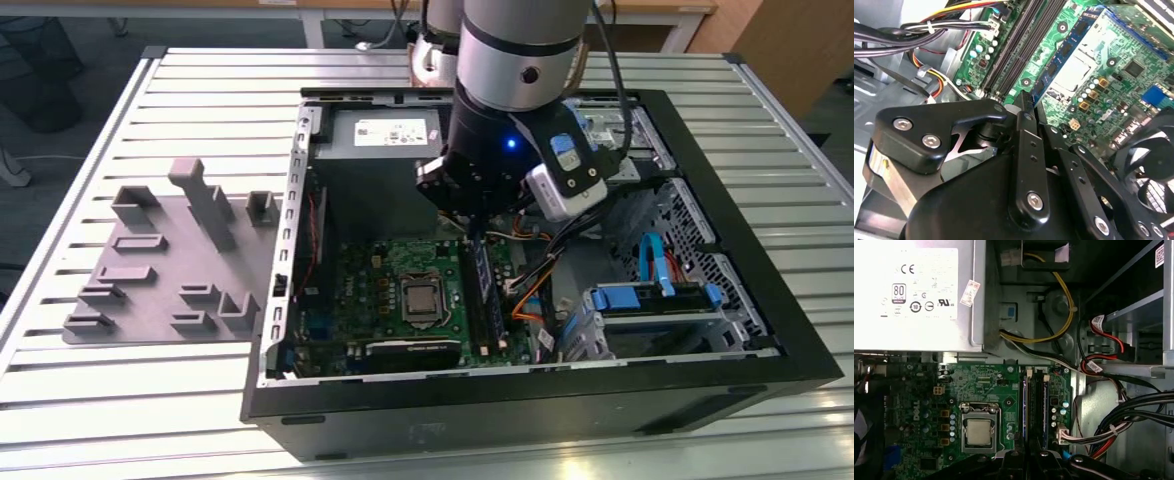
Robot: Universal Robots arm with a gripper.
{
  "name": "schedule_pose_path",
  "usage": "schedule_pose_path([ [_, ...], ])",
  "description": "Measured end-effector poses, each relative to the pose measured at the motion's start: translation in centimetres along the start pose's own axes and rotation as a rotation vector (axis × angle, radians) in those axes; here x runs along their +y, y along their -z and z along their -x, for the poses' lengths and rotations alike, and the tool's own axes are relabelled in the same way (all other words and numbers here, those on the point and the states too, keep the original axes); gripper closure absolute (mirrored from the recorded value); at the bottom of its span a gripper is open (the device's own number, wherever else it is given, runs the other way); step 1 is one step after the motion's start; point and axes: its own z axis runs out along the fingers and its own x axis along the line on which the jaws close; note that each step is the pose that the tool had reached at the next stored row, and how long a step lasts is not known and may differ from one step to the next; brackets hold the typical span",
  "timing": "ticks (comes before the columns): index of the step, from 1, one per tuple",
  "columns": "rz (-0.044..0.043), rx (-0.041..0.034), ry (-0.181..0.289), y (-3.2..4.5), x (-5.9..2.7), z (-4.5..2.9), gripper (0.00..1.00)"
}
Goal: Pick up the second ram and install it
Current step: 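Insert the second ram into the second slot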
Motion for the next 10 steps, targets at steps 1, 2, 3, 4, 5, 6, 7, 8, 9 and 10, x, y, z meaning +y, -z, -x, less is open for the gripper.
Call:
schedule_pose_path([
  [1,0.0,0.0,0.0,-0.18,0.0,0.06,0.86],
  [2,-0.0001,0.0,0.0,-0.36,-0.01,0.09,0.86],
  [3,0.0,0.0,0.0,-0.54,-0.01,0.11,0.86],
  [4,-0.0001,0.0,0.0,-0.72,-0.01,0.13,0.86],
  [5,-0.0001,0.0,0.0,-0.9,-0.01,0.14,0.86],
  [6,-0.0001,0.0,0.0,-1.08,-0.01,0.15,0.86],
  [7,-0.0001,0.0,0.0,-1.26,-0.02,0.16,0.86],
  [8,0.0001,0.0,0.0,-1.46,-0.02,0.17,0.86],
  [9,0.0,0.0,0.0,-1.63,-0.02,0.18,0.86],
  [10,0.0,0.0,0.0,-1.81,-0.02,0.21,0.86],
])
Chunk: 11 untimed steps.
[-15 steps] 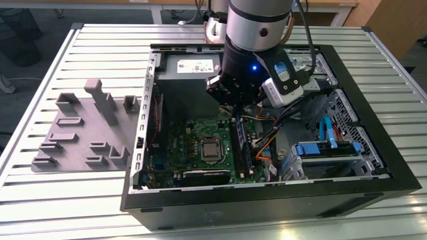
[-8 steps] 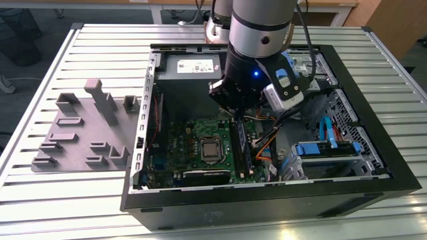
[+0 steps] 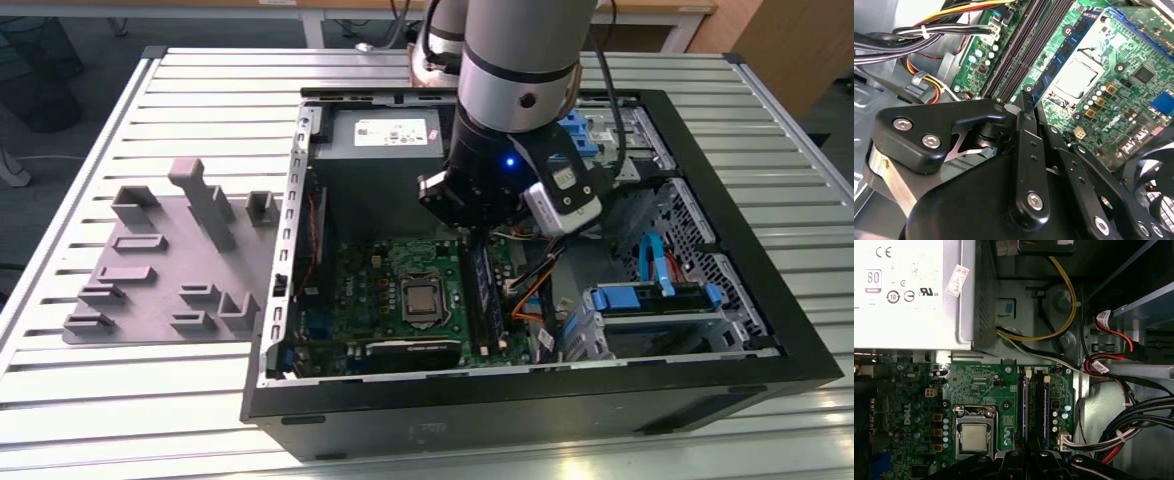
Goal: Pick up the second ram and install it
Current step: 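Insert the second ram into the second slot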
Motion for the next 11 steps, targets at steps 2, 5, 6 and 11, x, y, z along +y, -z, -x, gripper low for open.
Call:
schedule_pose_path([
  [2,-0.0001,0.0001,0.0,-0.36,-0.01,0.03,0.86],
  [5,0.0,0.0,-0.001,-0.91,-0.01,0.06,0.86],
  [6,-0.0001,0.0,-0.001,-1.09,-0.01,0.08,0.86],
  [11,-0.0001,0.0,-0.002,-2.0,-0.03,0.17,0.86],
])
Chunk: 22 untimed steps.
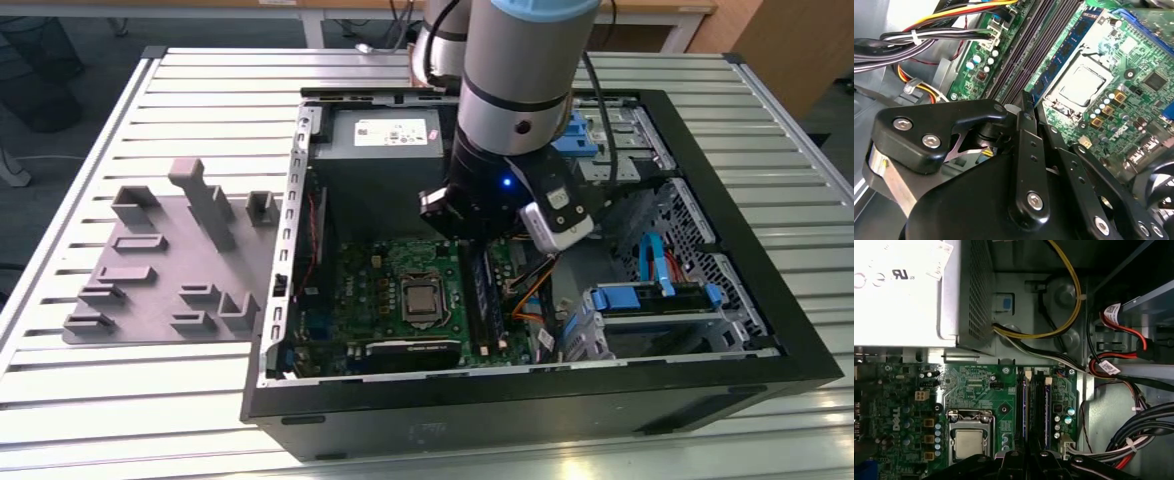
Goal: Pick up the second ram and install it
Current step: 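Insert the second ram into the second slot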
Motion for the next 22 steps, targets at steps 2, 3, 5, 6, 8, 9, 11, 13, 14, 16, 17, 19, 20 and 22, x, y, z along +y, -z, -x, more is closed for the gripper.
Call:
schedule_pose_path([
  [2,0.0001,-0.0001,-0.001,-0.37,0.0,0.04,0.86],
  [3,0.0,0.0,-0.001,-0.54,-0.01,0.04,0.86],
  [5,0.0,-0.0001,-0.003,-0.9,-0.01,0.08,0.86],
  [6,-0.0001,0.0,-0.003,-1.08,-0.01,0.1,0.86],
  [8,0.0,-0.0001,-0.005,-1.45,-0.02,0.18,0.86],
  [9,0.0001,-0.0001,-0.006,-1.63,-0.02,0.22,0.86],
  [11,0.0002,0.0,-0.007,-1.94,-0.06,0.36,0.86],
  [13,0.0,0.0004,-0.008,-2.05,-0.13,0.43,0.86],
  [14,0.0,0.0004,-0.008,-2.05,-0.13,0.43,0.86],
  [16,0.0001,0.0004,-0.009,-2.05,-0.13,0.43,0.86],
  [17,0.0001,0.0004,-0.009,-2.06,-0.13,0.43,0.86],
  [19,-0.0001,0.0005,-0.009,-2.06,-0.13,0.43,0.86],
  [20,0.0002,0.0004,-0.009,-2.1,-0.13,0.43,0.86],
  [22,0.0,0.0005,-0.009,-2.22,-0.19,0.43,0.86],
])
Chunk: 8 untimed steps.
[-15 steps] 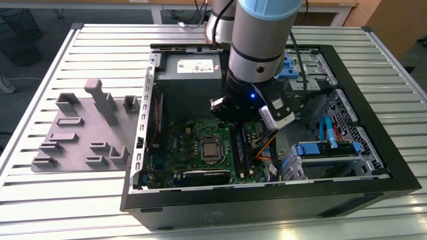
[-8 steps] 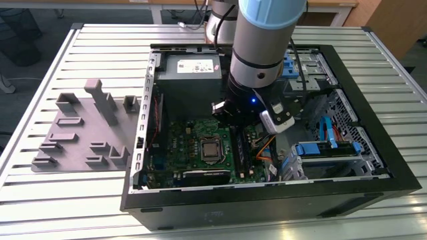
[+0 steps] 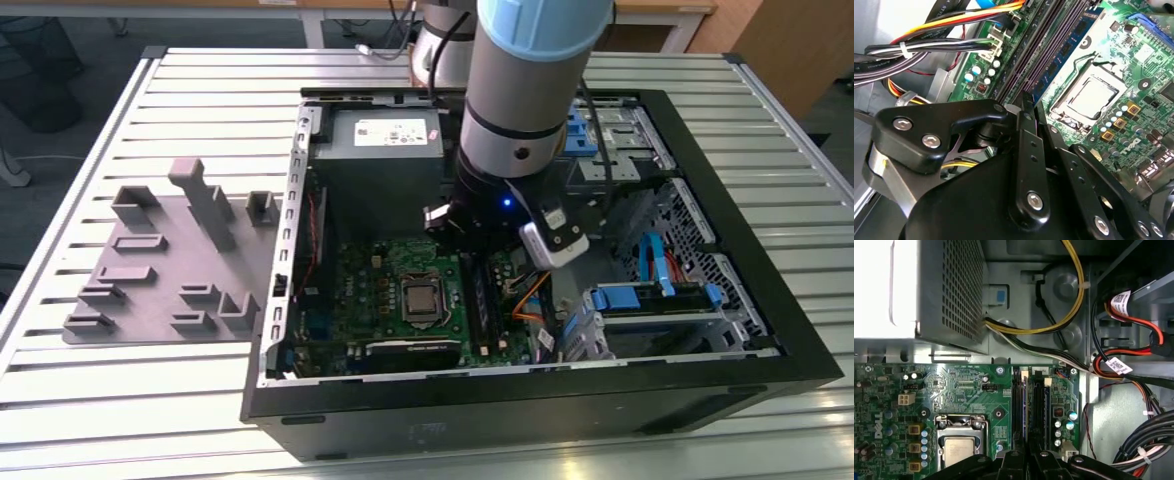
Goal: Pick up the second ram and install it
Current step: 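Insert the second ram into the second slot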
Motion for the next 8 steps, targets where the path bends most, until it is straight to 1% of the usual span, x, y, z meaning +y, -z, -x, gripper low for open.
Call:
schedule_pose_path([
  [6,0.0001,0.0,0.0,-0.19,-0.68,0.01,0.86],
  [8,0.0003,-0.0001,0.0,-0.29,-0.77,0.0,0.86],
])
